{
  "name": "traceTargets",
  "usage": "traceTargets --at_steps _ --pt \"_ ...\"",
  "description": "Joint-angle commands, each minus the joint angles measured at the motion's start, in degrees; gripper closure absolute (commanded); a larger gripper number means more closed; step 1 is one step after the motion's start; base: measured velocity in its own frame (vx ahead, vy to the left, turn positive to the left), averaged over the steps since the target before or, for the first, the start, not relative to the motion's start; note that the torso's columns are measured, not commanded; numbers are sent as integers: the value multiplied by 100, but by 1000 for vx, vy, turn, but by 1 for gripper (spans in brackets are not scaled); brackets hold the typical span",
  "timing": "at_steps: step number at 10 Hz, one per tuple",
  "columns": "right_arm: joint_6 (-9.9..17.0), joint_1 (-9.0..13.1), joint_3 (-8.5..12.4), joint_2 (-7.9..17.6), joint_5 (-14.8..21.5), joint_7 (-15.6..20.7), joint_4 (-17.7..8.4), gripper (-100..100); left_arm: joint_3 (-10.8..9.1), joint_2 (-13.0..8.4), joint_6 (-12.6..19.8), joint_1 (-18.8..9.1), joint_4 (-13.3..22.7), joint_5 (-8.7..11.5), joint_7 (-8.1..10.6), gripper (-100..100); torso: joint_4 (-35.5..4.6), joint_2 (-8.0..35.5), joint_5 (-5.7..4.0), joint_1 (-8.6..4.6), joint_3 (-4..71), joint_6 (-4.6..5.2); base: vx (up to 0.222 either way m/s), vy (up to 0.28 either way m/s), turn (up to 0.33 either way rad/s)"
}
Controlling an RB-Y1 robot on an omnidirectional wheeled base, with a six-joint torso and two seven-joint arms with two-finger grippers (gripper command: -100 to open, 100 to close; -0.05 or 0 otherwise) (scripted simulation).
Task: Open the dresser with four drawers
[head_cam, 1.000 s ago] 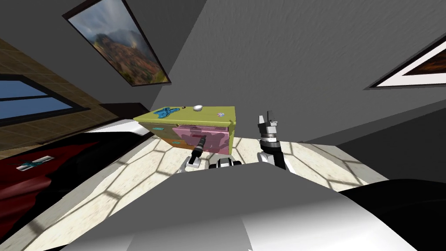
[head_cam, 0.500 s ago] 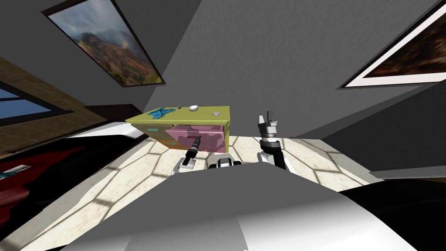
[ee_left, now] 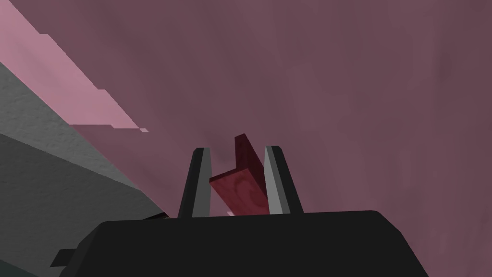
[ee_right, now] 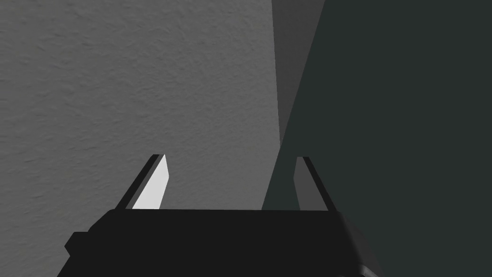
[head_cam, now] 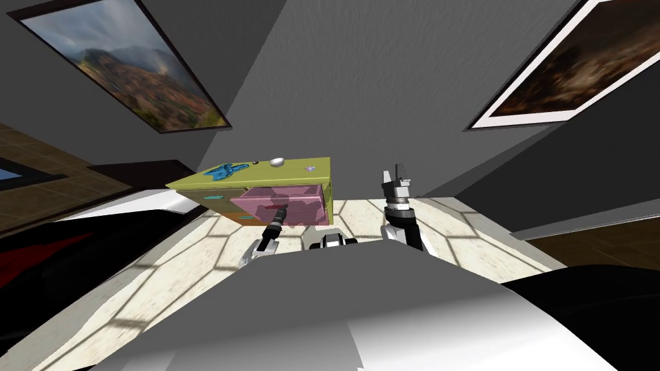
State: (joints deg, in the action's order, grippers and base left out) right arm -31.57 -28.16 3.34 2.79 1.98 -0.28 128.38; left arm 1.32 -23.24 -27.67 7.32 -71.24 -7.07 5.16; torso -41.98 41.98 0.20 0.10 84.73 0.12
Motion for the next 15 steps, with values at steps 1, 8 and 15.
traceTargets --at_steps 1,8,15 --pt "0 -1 1 0 0 0 0 0 -94 -71 -206 -18 453 8 87 100 0 -1 2 -4 -2 1 -13 -30 -10" --pt "0 -2 1 1 0 0 0 0 -573 -507 -868 35 1274 86 460 100 16 -7 21 10 0 -6 -38 -55 -117" --pt "0 -1 1 0 0 0 0 0 -1052 -944 -1530 87 2095 164 833 100 1 5 18 25 -6 -9 -31 -57 -117"
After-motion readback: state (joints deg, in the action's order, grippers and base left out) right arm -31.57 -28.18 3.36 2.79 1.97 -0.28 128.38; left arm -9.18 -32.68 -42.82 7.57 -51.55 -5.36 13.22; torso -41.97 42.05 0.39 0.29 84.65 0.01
